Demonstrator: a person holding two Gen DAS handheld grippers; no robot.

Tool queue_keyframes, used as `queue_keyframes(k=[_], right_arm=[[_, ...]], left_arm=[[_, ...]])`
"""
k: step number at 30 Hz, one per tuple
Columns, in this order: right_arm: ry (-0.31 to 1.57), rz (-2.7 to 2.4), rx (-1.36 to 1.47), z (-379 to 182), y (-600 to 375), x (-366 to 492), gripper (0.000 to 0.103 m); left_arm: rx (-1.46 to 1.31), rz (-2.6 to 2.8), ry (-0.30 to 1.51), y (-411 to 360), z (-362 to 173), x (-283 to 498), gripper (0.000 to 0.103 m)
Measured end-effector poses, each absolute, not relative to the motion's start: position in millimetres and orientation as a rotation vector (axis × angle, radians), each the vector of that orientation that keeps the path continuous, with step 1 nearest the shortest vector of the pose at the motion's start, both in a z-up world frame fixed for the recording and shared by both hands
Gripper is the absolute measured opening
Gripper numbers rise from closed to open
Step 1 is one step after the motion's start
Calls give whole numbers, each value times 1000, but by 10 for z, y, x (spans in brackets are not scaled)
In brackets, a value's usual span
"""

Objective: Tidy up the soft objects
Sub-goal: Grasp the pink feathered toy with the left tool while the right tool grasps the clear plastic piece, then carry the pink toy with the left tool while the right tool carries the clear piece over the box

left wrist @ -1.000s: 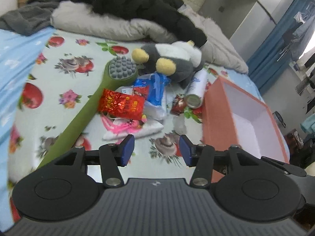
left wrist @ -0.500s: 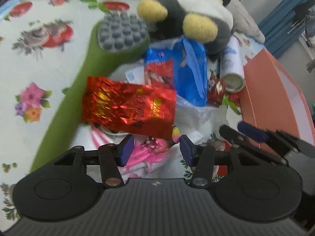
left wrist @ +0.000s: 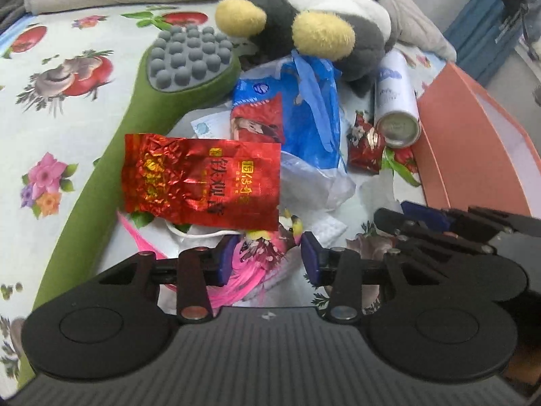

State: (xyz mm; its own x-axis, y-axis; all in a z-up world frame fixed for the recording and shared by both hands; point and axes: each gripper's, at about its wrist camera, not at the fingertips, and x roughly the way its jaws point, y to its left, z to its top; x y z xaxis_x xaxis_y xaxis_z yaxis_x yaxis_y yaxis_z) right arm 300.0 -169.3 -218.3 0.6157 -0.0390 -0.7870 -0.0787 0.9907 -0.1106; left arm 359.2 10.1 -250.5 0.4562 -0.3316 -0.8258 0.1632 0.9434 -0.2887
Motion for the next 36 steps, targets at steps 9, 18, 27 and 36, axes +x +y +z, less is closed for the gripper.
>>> queue_keyframes(k=[9, 18, 27, 36], right_arm=[[843, 57, -140, -2136, -1602, 2547, 20], [808, 114, -183, -1938, -1583, 1924, 20], [846, 208, -165, -1904, -1650, 1473, 22], [884, 279, -91, -1954, -1833, 1300, 38]], left_arm=[[-276, -223, 963, 286, -2316, 3100, 47], [-296, -186, 951, 335, -2147, 2493, 47], [-336, -167, 1008, 321, -2252, 2104, 47], [-322, -175, 1031, 249, -2267, 1933, 72]])
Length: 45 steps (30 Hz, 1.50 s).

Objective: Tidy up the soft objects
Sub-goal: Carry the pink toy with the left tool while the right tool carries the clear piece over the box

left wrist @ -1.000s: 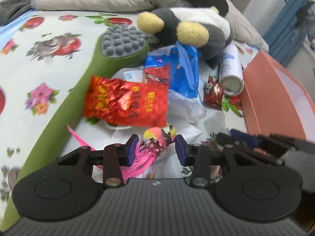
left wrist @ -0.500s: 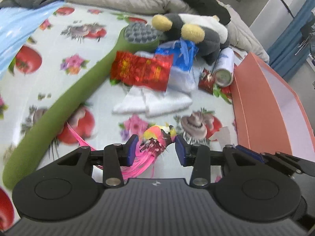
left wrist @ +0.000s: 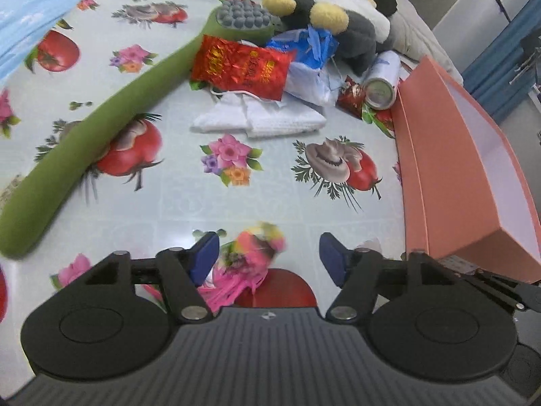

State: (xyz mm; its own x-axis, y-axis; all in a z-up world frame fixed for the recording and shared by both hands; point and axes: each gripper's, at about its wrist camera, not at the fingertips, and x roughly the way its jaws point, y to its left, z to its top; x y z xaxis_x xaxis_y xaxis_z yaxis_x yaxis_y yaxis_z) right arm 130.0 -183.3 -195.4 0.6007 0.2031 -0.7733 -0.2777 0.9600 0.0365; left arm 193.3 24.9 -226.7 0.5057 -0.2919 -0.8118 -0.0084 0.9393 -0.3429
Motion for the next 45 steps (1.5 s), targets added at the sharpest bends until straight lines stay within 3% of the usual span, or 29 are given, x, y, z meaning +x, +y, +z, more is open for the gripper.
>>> queue_keyframes(k=[1, 2, 12, 15, 17, 20, 24, 33, 45], right_arm=[[880, 279, -87, -1955, -1858, 1281, 50], [873, 283, -79, -1962, -1883, 1256, 55], [878, 331, -58, -2175, -1864, 1261, 54], [901, 339, -73, -2232, -1823, 1299, 49], [915, 323, -74, -2265, -1819, 1321, 36], [928, 319, -45, -2292, -1842, 1330, 33], [913, 314, -73, -2241, -1792, 1294, 26], [867, 260, -73, -2032, -1886, 1272, 22], [714, 255, -23, -1310, -2035, 957, 22]], left_arm=[[-319, -169, 1026, 256, -2250, 1891, 73], [-322, -166, 1021, 266, -2237, 1840, 73], [-254, -181, 1016, 285, -2212, 1768, 72], [-239, -192, 1029, 248, -2311, 1824, 70], [-223, -208, 1038, 217, -2377, 1861, 65], [-195, -220, 1031, 171, -2448, 1897, 58], [-195, -227, 1023, 153, -2461, 1943, 35], [-230, -209, 983, 178, -2234, 1872, 34], [-265, -196, 846, 179, -1383, 1479, 34]])
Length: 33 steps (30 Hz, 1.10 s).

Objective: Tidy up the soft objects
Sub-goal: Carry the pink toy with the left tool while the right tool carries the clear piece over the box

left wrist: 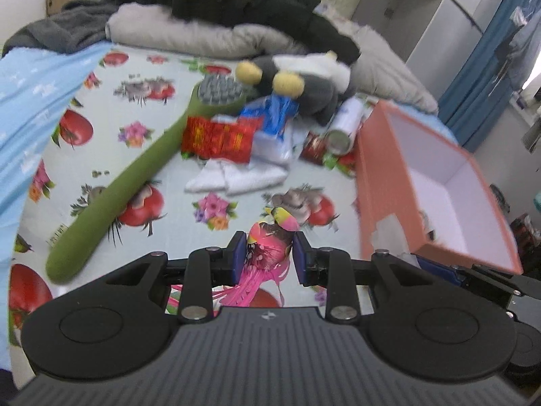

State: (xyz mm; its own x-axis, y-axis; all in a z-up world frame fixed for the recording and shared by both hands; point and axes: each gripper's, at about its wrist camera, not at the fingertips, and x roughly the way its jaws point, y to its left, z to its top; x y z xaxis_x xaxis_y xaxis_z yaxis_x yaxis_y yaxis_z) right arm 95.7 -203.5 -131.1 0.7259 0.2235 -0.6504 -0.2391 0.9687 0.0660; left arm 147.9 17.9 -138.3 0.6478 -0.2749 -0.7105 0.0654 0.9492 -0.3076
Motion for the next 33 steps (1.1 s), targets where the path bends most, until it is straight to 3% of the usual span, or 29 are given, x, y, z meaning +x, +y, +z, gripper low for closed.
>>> queue_keyframes(k=[15, 33], right_arm=[[569, 222, 26, -588, -2317, 462, 22], [558, 48, 87, -412, -2991, 156, 23]], left_arm=[[-280, -249, 758, -45, -692, 846, 35], [-271, -425, 763, -815, -509, 925, 35]])
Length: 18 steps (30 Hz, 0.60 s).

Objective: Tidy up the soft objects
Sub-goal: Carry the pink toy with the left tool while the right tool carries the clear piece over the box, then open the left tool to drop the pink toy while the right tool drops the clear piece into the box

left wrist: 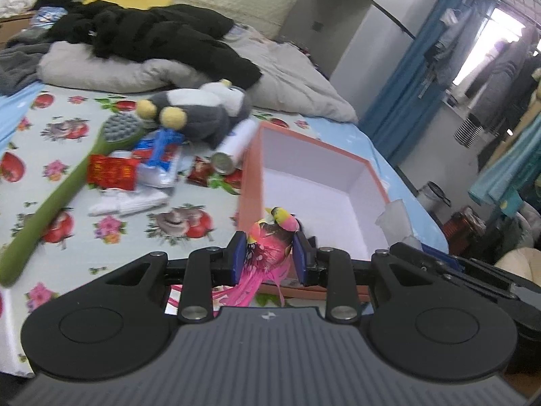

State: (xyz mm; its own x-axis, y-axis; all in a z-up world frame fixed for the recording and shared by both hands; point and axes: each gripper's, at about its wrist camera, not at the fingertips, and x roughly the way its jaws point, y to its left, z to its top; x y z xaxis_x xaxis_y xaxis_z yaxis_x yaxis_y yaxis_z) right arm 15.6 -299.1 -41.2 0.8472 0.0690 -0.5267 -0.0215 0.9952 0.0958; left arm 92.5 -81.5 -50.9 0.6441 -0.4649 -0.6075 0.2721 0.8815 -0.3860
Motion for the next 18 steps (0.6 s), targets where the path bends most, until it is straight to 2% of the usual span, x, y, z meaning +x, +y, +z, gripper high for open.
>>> queue_keyframes(k=[18], right_arm=[[637, -110, 206, -811, -3892, 901, 23]], left_arm=[[-165, -551, 890, -1988, -903, 2071, 35]])
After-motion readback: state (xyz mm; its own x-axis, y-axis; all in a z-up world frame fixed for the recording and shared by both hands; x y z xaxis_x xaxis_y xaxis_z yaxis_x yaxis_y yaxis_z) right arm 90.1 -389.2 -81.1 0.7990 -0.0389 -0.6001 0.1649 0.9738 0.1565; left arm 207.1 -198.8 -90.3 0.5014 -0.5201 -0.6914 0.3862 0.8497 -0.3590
